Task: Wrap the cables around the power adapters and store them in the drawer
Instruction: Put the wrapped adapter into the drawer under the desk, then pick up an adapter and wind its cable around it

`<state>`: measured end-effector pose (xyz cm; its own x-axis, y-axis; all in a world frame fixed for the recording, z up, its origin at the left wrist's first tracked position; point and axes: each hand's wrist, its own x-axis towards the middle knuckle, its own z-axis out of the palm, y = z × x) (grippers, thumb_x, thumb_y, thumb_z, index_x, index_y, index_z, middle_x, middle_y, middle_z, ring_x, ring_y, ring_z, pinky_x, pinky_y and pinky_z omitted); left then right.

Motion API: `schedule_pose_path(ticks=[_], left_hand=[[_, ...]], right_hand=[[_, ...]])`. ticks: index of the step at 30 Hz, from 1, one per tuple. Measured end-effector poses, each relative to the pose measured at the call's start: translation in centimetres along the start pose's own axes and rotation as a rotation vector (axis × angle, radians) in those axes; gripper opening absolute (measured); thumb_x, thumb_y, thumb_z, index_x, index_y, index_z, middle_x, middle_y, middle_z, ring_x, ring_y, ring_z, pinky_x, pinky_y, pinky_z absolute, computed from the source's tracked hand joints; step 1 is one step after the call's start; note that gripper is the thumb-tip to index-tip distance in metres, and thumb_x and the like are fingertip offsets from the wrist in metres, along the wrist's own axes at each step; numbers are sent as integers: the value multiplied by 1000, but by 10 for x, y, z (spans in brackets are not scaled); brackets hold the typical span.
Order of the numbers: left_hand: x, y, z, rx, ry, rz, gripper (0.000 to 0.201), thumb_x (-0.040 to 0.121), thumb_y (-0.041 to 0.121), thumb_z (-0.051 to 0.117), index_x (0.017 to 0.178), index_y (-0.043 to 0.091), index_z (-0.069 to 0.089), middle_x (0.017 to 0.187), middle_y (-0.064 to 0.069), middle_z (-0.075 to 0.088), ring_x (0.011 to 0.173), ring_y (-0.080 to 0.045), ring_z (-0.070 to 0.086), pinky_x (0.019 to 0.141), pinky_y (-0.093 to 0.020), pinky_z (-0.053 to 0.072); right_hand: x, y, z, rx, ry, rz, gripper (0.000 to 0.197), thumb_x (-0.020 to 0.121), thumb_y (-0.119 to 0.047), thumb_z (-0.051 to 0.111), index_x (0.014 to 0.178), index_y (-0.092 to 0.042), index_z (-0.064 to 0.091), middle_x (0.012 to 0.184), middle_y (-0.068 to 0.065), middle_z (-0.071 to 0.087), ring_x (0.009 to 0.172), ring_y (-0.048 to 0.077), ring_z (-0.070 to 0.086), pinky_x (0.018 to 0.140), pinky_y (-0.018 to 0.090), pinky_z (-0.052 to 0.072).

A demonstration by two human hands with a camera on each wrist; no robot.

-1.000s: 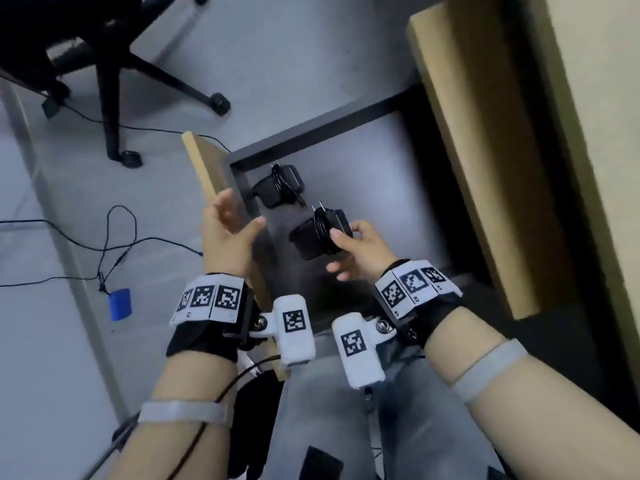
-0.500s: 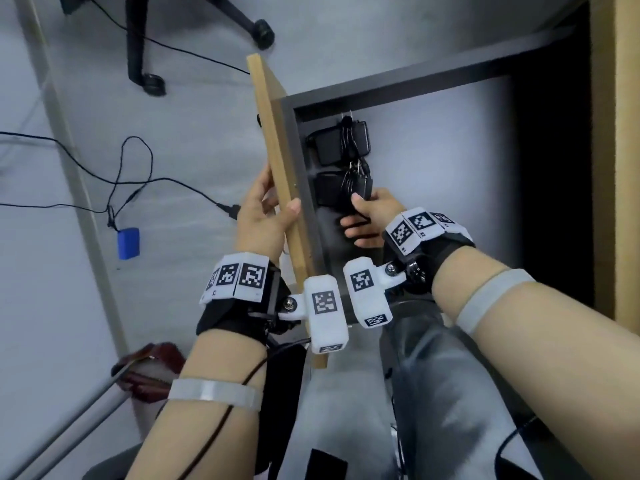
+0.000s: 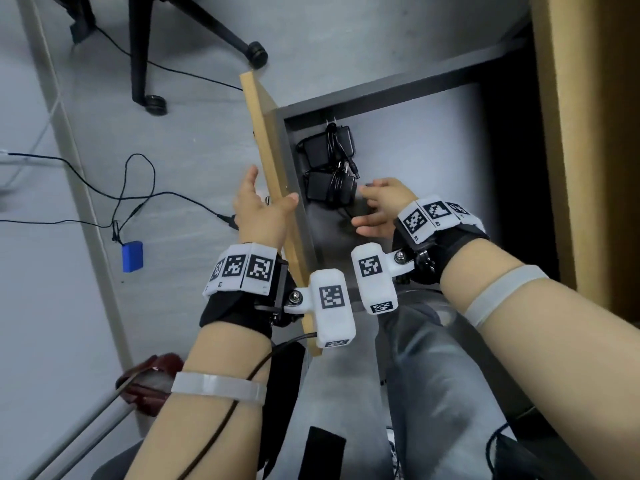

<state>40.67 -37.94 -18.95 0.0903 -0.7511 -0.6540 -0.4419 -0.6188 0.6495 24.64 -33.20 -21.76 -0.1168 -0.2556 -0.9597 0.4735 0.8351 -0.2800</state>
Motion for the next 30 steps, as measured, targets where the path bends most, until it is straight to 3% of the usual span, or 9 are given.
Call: schedule_pose_path(ticks=[3, 5, 8, 12, 15, 22, 24, 27, 30], left_hand=[[-24, 33, 12, -78, -28, 35, 56, 84, 5, 61, 136, 16, 40, 140, -4, 41, 128, -17, 40, 107, -34, 36], [-49, 60, 27, -159, -142, 49, 42, 87, 2, 54, 127, 17, 49, 118, 1, 56, 107, -10, 52, 85, -23, 44], [-93, 97, 61, -207, -377, 95, 26, 89, 7, 51, 107, 25, 57, 98, 8, 66, 81, -5, 57, 71, -20, 41], [-162, 138, 124, -182, -622, 191, 20, 91, 7, 49, 98, 24, 59, 84, 10, 68, 68, -3, 57, 62, -17, 40], [-224, 154, 177, -133, -800, 238, 18, 91, 5, 50, 94, 21, 59, 75, 9, 68, 67, -7, 56, 56, -15, 40], [-348, 135, 284, 127, -1116, 308, 19, 89, 4, 52, 91, 23, 58, 85, 2, 63, 68, -7, 57, 62, -17, 42], [-375, 122, 310, 175, -1193, 315, 24, 89, -1, 51, 93, 21, 58, 82, 5, 65, 64, -4, 58, 57, -16, 43], [-408, 106, 344, 304, -1288, 390, 29, 88, -4, 51, 92, 23, 60, 74, 11, 68, 68, -7, 58, 64, -21, 40], [-437, 92, 371, 434, -1317, 468, 28, 87, -5, 52, 89, 21, 59, 80, 5, 63, 71, -8, 56, 59, -14, 41]], right_hand=[[-41, -10, -28, 89, -30, -73, 23, 94, -17, 49, 116, -18, 43, 97, 5, 49, 65, 20, 58, 53, 33, 53], [-75, -17, -53, 144, -63, -150, 7, 95, -18, 47, 102, -18, 48, 88, 4, 55, 65, 19, 59, 56, 31, 53], [-129, -22, -97, 234, -81, -299, 7, 95, -20, 47, 100, -19, 52, 87, 5, 61, 66, 16, 60, 55, 26, 53], [-200, -11, -168, 348, -25, -489, 6, 94, -22, 48, 95, -18, 52, 80, 2, 60, 60, 13, 57, 50, 20, 50], [-243, 10, -228, 429, 59, -564, 7, 94, -21, 48, 97, -16, 53, 77, 3, 58, 57, 12, 56, 48, 20, 47], [-299, 95, -363, 495, 494, -701, 16, 92, -8, 49, 85, -19, 57, 70, 3, 57, 47, 11, 49, 37, 19, 38], [-307, 125, -393, 502, 637, -750, 21, 89, -2, 50, 82, -19, 58, 67, 2, 57, 43, 3, 48, 38, 15, 36], [-313, 168, -431, 559, 833, -741, 25, 86, 1, 53, 77, -22, 59, 65, 0, 56, 42, 0, 47, 41, 13, 36], [-308, 203, -461, 583, 1006, -666, 29, 83, 0, 56, 75, -27, 58, 67, -5, 54, 50, -2, 50, 53, 13, 39]])
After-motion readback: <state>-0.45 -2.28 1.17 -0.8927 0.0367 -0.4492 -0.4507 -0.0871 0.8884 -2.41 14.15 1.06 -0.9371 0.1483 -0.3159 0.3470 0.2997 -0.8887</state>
